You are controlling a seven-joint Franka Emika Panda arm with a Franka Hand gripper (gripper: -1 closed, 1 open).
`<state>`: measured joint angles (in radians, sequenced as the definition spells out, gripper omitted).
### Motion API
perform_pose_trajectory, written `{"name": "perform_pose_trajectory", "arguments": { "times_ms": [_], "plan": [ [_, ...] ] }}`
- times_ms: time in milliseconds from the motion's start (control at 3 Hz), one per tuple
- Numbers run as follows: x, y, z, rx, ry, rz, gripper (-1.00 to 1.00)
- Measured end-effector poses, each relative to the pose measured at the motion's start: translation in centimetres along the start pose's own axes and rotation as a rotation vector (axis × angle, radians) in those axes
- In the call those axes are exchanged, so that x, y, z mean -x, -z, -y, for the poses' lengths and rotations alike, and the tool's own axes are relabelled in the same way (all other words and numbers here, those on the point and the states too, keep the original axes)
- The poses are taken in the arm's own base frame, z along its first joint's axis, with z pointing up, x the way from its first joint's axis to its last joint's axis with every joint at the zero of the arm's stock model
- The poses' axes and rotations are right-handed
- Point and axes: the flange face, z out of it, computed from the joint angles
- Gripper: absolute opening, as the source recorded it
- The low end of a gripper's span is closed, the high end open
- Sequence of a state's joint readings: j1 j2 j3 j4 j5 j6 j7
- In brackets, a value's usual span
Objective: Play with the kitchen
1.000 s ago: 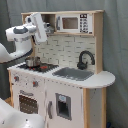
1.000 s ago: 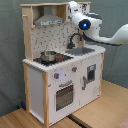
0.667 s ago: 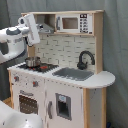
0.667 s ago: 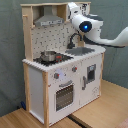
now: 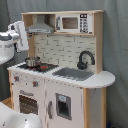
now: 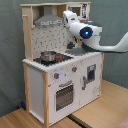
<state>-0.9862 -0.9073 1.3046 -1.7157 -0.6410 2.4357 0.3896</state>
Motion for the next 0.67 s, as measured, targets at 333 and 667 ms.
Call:
{"name": "perform_pose_trajectory", "arguments": {
  "times_ms": [333, 667],
  "plan": [
    [-0.1, 0.15, 0.14, -0.01, -0.003, 0.0, 1.0],
    [-0.22, 0.29, 0.25, -0.02, -0.007, 0.0, 1.0]
  ]
}}
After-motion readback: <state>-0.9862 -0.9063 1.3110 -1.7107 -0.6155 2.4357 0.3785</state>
